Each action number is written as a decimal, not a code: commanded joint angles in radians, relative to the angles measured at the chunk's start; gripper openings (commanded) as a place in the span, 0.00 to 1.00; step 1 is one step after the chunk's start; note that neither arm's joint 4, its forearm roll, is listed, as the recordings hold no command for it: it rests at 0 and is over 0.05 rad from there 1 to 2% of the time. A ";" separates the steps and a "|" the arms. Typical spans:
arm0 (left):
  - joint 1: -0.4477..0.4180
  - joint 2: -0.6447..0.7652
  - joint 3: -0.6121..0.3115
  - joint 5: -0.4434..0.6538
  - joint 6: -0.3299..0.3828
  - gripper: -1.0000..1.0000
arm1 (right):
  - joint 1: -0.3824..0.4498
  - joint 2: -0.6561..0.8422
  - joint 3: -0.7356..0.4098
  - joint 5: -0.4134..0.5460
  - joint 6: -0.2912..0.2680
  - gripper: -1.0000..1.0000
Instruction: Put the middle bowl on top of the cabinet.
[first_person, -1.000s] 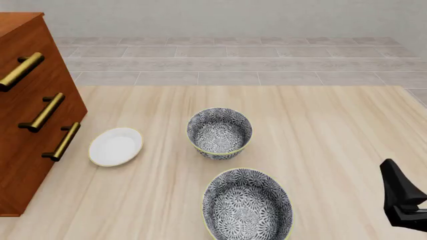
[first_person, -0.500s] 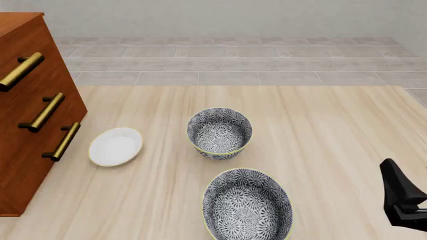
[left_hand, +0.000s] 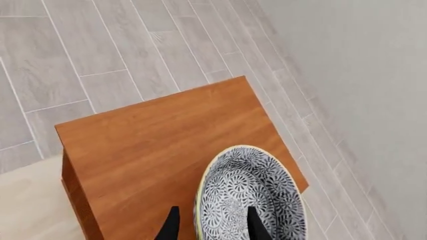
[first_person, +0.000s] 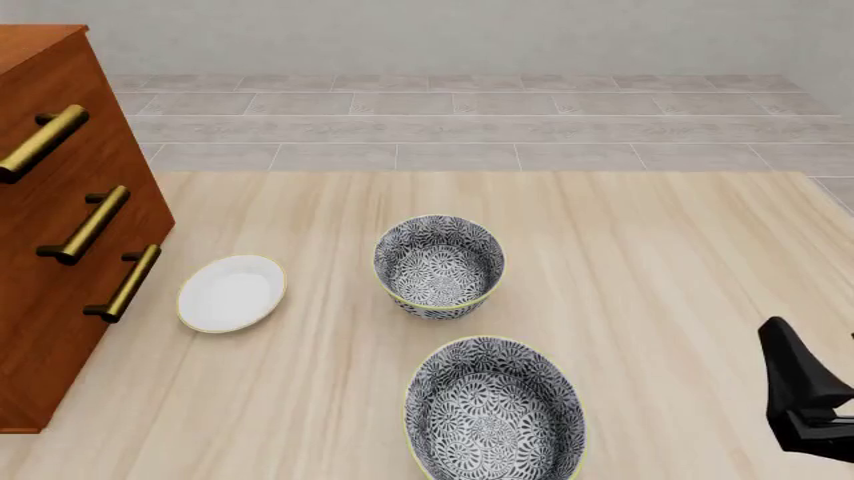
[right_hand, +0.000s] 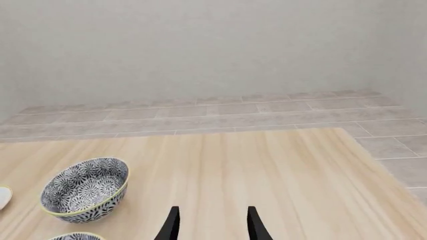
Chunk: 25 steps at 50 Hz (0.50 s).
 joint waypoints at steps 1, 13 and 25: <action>0.008 -0.012 -0.027 0.005 0.007 1.00 | 0.003 0.007 0.000 -0.007 0.000 1.00; 0.023 -0.024 -0.052 0.002 0.018 1.00 | 0.003 0.008 0.000 -0.007 0.002 1.00; 0.050 -0.038 -0.075 0.002 0.025 1.00 | 0.002 -0.003 0.000 0.003 0.003 1.00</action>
